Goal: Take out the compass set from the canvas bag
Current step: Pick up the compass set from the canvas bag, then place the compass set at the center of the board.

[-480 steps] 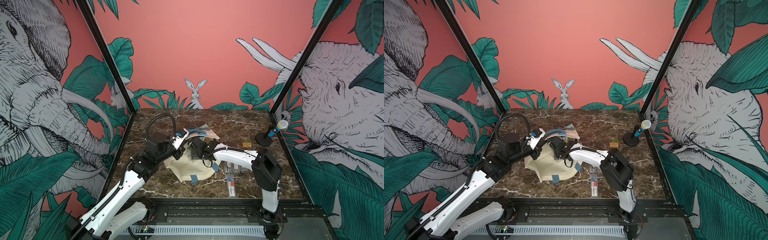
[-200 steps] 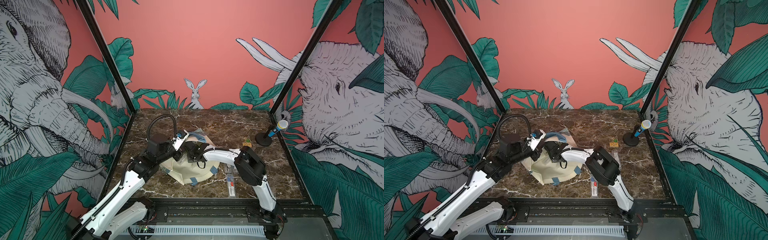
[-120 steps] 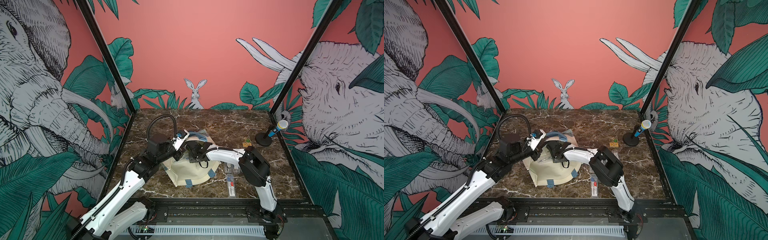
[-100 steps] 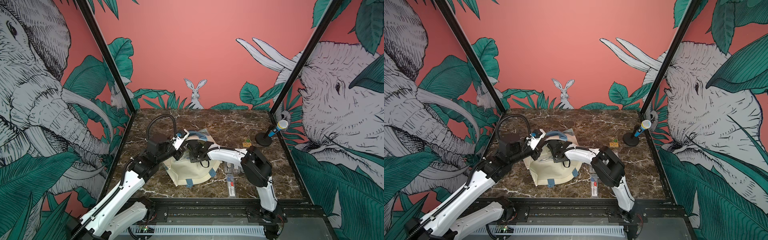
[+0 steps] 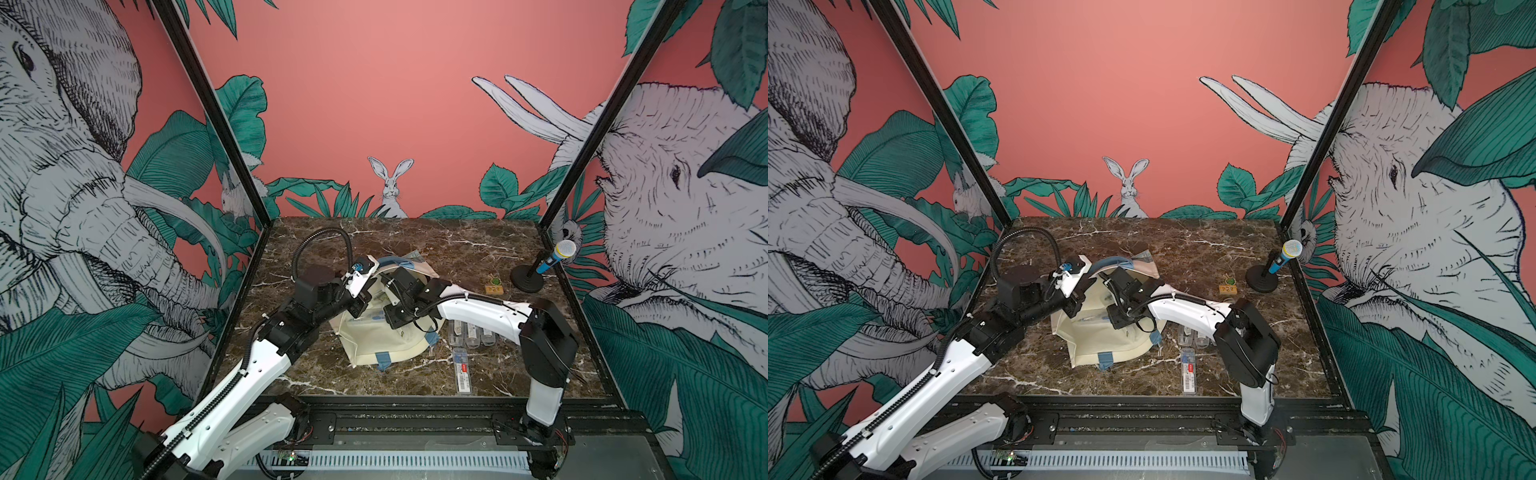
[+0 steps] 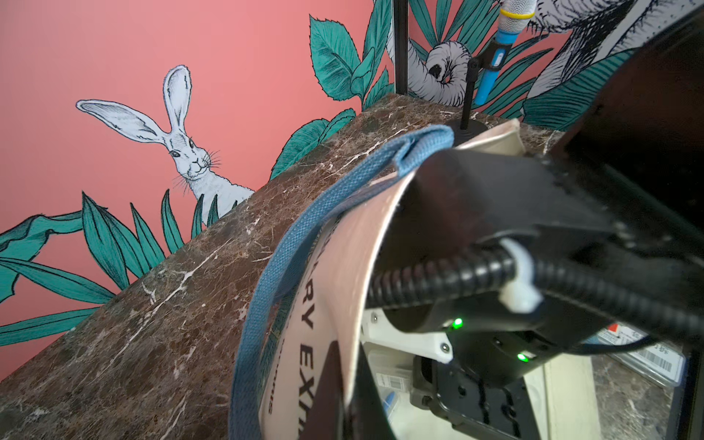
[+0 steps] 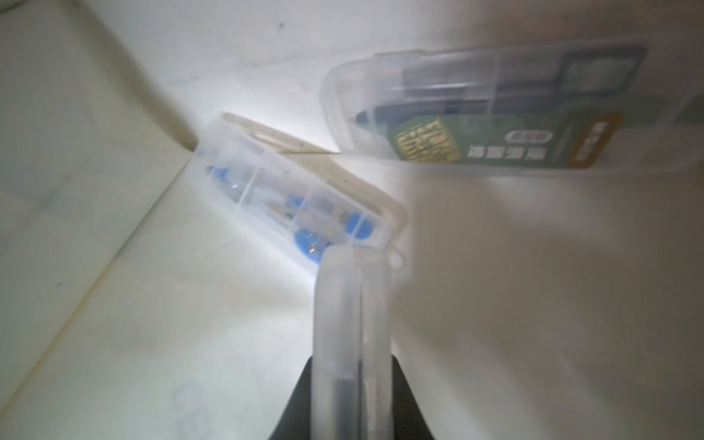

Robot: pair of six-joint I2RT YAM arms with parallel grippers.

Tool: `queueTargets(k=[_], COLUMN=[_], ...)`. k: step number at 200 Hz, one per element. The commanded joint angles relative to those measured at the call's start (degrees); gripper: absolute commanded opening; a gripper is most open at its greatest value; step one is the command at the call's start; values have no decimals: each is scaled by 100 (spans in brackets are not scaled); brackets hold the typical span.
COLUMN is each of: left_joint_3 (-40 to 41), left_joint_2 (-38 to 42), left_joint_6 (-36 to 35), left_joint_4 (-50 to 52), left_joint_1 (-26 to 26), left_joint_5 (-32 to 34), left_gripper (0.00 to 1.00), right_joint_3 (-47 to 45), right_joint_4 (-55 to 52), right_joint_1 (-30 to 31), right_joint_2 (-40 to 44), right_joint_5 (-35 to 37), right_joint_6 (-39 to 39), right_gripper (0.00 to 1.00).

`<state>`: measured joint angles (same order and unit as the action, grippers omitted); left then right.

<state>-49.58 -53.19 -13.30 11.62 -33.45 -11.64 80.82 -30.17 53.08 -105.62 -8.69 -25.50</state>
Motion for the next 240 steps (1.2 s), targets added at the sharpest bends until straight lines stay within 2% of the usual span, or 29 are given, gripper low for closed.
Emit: queueTargets(k=[1, 65, 104, 128, 165, 184, 240], left_joint_3=[-147, -156, -102, -86, -107, -157, -184], left_joint_2=[-16, -85, -135, -148, -97, -126, -126], left_joint_6=[46, 64, 108, 135, 116, 91, 60], left_joint_4=[31, -7, -92, -120, -82, -37, 15], left_joint_1=[-48, -46, -43, -45, -45, -57, -39], left_joint_5=[-68, 65, 40, 22, 65, 44, 39], left_gripper=[0, 0, 0, 0, 0, 0, 0], right_joint_3=[-15, -277, -733, -1019, -1522, -1786, -2913], right_joint_4=[237, 123, 266, 178, -326, -785, -2180], right_joint_1=[-5, 2, 20, 47, 54, 36, -679], right_joint_2=[265, 965, 1688, 2076, 3273, 3834, 5133], right_joint_5=[-486, -1397, -1681, -1622, -1066, -400, 986], right_joint_6=[455, 605, 285, 119, -170, -237, -1166], right_gripper=[0, 0, 0, 0, 0, 0, 0])
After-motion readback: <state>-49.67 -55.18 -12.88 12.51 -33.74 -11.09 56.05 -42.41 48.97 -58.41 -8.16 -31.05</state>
